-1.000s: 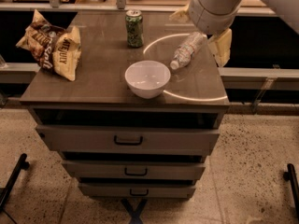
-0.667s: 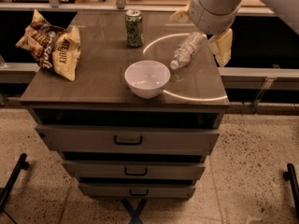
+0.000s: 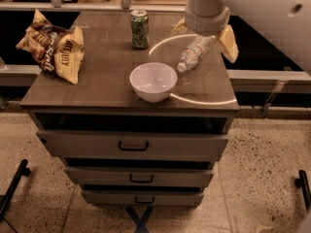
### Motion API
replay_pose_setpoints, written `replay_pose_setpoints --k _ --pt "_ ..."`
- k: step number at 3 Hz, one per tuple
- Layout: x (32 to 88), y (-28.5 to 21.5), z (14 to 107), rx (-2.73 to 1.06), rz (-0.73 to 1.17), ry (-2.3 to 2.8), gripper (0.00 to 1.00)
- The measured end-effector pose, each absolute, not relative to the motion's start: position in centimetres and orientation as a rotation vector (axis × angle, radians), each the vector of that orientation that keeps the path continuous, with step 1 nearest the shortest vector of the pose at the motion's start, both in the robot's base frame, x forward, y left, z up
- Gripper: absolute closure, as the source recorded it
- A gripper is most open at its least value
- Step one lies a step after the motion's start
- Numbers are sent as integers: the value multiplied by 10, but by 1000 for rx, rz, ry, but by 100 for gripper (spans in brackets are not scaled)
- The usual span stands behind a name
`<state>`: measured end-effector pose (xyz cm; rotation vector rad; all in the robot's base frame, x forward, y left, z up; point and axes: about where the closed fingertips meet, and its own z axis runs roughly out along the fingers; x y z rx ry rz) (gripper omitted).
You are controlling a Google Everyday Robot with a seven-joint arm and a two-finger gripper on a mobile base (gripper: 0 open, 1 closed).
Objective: Place water bottle into white bowl
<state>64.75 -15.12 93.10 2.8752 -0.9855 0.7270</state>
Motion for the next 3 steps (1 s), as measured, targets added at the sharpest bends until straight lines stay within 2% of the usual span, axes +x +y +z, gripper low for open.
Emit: replay_pose_setpoints --k 1,3 --pt "696 -174 918 2878 686 -874 0" --pt "748 -209 886 2907 728 -895 0"
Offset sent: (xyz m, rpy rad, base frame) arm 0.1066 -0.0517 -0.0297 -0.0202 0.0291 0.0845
